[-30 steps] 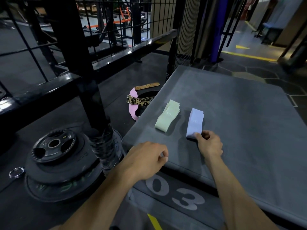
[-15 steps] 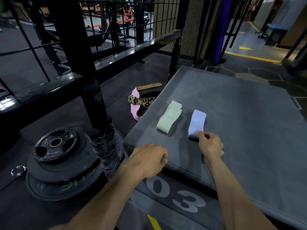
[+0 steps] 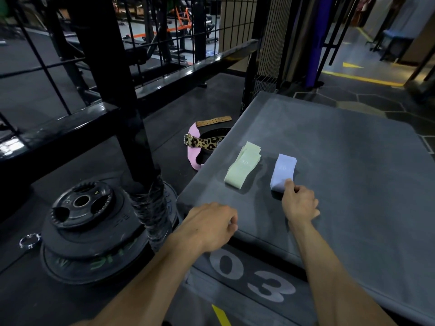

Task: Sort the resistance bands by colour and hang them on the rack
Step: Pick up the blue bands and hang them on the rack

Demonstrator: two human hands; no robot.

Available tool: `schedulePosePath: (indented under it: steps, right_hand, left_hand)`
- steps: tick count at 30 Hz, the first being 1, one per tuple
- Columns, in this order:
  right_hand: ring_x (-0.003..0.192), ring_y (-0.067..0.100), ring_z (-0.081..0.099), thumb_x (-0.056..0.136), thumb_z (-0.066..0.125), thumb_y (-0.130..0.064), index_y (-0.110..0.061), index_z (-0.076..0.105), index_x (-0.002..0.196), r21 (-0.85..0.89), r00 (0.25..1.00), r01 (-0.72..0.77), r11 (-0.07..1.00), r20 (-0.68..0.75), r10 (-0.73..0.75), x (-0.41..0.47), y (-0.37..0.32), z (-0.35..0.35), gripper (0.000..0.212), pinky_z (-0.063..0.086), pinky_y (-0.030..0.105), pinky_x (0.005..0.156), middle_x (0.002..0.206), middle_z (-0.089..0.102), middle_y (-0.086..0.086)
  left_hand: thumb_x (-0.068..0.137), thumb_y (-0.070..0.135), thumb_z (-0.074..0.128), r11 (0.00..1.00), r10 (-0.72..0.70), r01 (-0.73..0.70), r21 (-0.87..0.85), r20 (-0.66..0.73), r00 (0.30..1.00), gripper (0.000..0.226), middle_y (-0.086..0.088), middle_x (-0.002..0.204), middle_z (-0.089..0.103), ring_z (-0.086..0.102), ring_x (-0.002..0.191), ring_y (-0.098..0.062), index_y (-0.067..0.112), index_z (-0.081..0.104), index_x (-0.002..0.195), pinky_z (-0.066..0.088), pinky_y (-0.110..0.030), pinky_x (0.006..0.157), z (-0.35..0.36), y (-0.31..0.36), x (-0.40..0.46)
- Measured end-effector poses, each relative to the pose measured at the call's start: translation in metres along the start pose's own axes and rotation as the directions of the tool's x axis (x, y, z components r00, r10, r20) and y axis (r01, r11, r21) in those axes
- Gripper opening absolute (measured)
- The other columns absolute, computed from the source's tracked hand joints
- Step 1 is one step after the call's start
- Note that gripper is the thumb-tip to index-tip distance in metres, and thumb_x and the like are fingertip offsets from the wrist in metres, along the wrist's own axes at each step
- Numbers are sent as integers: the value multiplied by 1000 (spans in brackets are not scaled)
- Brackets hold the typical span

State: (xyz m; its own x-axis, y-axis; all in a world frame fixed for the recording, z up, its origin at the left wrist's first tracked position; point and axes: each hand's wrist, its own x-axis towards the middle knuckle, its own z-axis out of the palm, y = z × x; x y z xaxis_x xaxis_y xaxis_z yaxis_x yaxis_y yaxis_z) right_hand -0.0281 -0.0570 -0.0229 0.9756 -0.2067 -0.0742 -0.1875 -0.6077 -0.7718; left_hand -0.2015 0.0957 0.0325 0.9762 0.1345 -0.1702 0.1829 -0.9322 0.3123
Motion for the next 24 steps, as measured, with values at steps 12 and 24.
schedulePosePath:
  steps: [12, 24]
  right_hand:
    - [78, 20, 33, 96, 46, -46, -26, 29, 55, 123, 863, 501, 857, 8, -505, -45, -42, -49, 49, 28, 36, 77, 77, 34, 1]
    - [69, 12, 52, 100, 51, -41, -4, 58, 79, 321, 829, 417, 850, 249, -500, -140, -70, -85, 43, 42, 31, 64, 79, 62, 6]
  left_hand:
    - [91, 42, 67, 842, -51, -198, -502, -440, 897, 20, 18, 97, 71, 65, 88, 2, 29, 73, 106, 55, -28, 82, -15, 25, 0]
    - [95, 39, 64, 785, -167, -245, -569, -575, 801, 18, 19, 83, 72, 66, 79, -1, 25, 75, 88, 51, -21, 70, -24, 22, -65]
